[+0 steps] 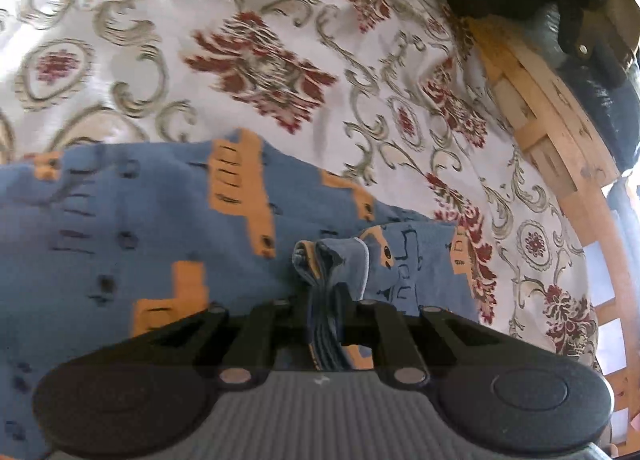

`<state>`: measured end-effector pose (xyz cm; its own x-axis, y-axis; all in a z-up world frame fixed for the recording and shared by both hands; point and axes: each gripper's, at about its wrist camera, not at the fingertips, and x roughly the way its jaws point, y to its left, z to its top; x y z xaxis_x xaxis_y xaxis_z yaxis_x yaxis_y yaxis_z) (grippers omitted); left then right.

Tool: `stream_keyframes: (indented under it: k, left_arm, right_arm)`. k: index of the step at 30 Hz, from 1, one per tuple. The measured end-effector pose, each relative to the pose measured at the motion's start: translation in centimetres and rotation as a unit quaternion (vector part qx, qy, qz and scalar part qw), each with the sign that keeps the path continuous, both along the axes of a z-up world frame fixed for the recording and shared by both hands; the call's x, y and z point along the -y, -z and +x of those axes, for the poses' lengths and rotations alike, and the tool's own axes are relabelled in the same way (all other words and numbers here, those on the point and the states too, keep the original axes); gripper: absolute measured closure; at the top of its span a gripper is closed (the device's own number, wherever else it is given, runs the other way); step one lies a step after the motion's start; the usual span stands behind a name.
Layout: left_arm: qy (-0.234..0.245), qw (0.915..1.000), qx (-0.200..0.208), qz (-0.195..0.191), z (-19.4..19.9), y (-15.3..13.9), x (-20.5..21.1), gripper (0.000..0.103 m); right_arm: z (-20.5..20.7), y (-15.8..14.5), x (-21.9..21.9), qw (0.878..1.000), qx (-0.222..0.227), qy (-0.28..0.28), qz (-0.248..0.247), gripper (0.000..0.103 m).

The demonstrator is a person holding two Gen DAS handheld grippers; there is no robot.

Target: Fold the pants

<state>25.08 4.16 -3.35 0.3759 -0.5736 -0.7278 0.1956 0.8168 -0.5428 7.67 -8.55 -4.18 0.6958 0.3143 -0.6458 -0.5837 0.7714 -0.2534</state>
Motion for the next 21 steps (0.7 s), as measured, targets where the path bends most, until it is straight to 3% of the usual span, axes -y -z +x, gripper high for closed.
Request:
stream_keyframes:
  k: [7,16,19,21]
  left_arm:
    - [-0.022,0.9997,-0.003,0.003,-0.2,0.4,-2.9,0.091]
    - [-0.016,0.9998,0.005,0.013,-0.6,0.7,-3.5,0.091]
    - [-0.011,0.9997,0.013,0.021,-0.9,0.6,-3.3,0.089]
    - [-0.014,0.9994,0.021,0.026,-1.5,-0.2,-3.4,0.087]
  right_arm:
    - [0.6,0.2,-2.5,1.000,-0.008,-0.018,0.002,0.091]
    - [0.7,1.1,-3.4,0.999,-0.017,-0.030,-0.015,0.090]
    - [0.7,1.0,-3.1,0.999,-0.018,-0.031,-0.014,0.085]
    - [0.5,-0.3,-1.6,0.999,-0.023,-0.034,-0.010,0.064]
